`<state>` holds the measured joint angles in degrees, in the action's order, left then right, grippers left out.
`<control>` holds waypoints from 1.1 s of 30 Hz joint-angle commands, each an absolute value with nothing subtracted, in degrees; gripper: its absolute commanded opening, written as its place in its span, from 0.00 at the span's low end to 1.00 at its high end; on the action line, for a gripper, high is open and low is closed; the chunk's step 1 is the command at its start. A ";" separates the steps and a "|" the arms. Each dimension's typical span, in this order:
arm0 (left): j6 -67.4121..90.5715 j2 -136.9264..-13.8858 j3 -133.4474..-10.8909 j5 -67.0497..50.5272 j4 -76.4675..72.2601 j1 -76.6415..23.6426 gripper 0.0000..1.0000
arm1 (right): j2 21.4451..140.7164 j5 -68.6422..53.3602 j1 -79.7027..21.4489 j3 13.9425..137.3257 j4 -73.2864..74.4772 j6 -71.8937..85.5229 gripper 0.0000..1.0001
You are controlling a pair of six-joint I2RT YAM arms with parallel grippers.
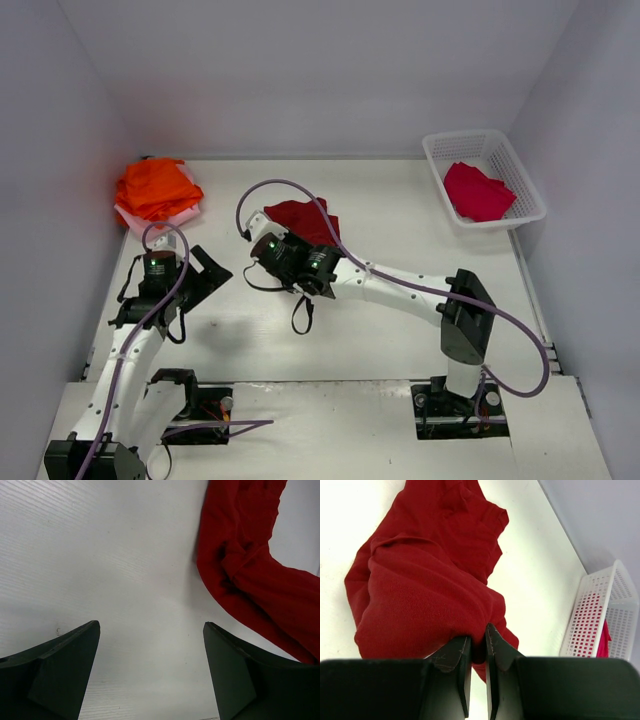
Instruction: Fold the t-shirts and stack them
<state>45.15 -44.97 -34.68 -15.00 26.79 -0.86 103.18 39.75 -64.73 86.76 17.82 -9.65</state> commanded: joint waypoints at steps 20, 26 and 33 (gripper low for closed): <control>44.82 -48.08 -36.39 -15.29 21.18 -0.35 0.79 | 108.98 33.58 -56.87 95.01 10.20 -15.73 0.00; 44.91 -48.43 -36.21 -15.21 20.66 -0.35 0.79 | 110.48 32.08 -55.72 95.54 9.49 -16.00 0.00; 44.91 -48.96 -36.12 -15.21 20.39 -0.35 0.79 | 111.97 31.38 -54.49 96.50 8.88 -16.79 0.00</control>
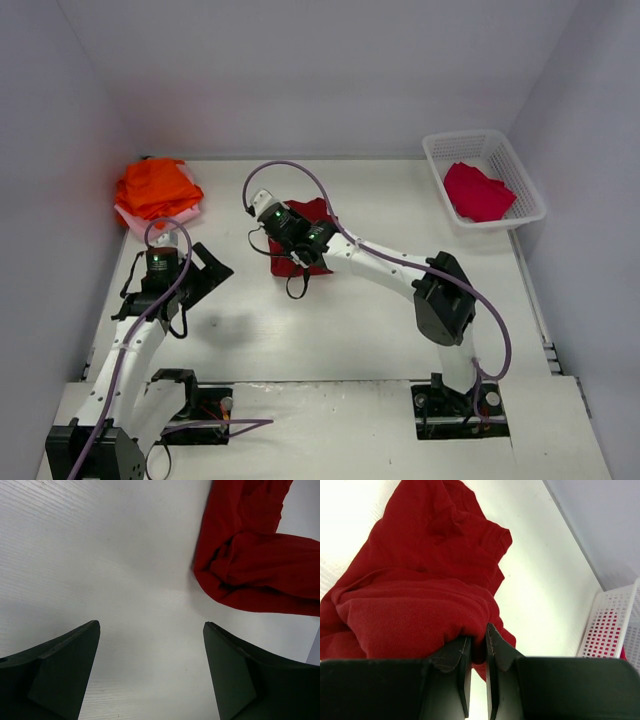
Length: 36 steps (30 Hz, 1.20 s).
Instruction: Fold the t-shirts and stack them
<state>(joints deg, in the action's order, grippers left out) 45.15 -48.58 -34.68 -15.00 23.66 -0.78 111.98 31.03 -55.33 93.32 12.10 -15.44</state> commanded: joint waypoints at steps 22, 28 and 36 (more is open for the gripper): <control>44.91 -50.71 -35.86 -15.12 18.90 -0.35 0.79 | 116.19 27.95 -50.45 101.86 7.82 -19.16 0.00; 44.91 -50.80 -35.60 -15.12 18.72 -0.35 0.79 | 115.76 27.69 -50.27 102.57 7.73 -19.34 0.00; 45.17 -50.98 -35.60 -15.38 18.46 -0.35 0.79 | 111.72 28.30 -51.24 100.47 7.91 -18.81 0.00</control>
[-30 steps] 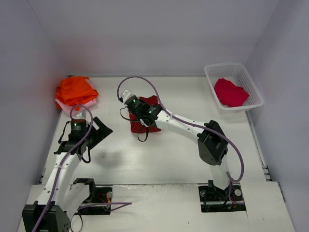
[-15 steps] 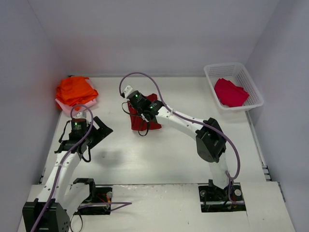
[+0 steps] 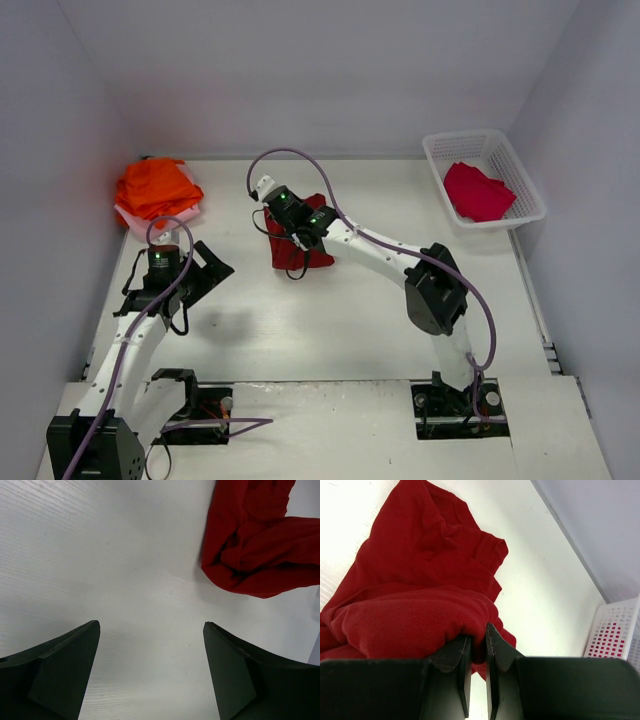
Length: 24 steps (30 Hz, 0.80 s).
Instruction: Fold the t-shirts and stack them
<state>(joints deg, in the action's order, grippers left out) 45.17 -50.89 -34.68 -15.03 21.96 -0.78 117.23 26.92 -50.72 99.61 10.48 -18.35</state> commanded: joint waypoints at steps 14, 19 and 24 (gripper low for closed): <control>45.70 -45.36 -36.47 -16.26 22.41 -0.35 0.79 | 99.50 38.40 -63.71 90.09 13.00 -11.26 0.00; 45.70 -42.98 -37.70 -16.26 25.57 -0.35 0.79 | 95.63 43.23 -69.68 88.42 17.13 -6.61 0.00; 45.79 -40.52 -38.58 -16.17 28.65 -0.35 0.79 | 92.90 46.75 -74.52 88.16 21.09 -2.99 0.00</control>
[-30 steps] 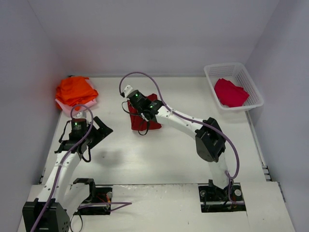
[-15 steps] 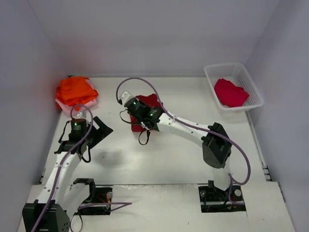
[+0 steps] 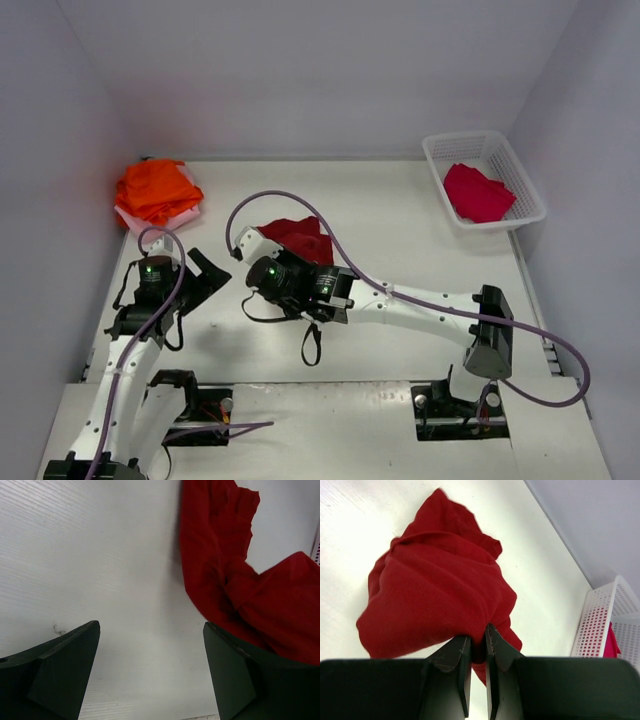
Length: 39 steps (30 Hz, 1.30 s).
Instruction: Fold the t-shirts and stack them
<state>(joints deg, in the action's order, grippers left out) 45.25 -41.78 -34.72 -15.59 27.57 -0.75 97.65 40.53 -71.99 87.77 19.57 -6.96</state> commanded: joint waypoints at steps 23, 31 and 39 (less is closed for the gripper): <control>45.79 -38.14 -37.27 -15.91 29.97 -0.35 0.79 | 95.01 35.60 -68.65 87.36 14.60 -6.85 0.00; 45.88 -38.94 -36.04 -15.82 28.30 -0.35 0.79 | 99.31 30.33 -65.48 88.33 12.13 -9.40 0.00; 45.88 -39.11 -35.16 -15.56 27.77 -0.35 0.79 | 103.62 26.28 -63.02 89.03 9.32 -11.25 0.00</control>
<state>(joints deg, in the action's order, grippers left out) 45.63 -38.63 -34.79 -15.59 31.38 -0.73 103.42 27.53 -64.42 85.76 13.87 -9.54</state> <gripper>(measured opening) 0.789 0.086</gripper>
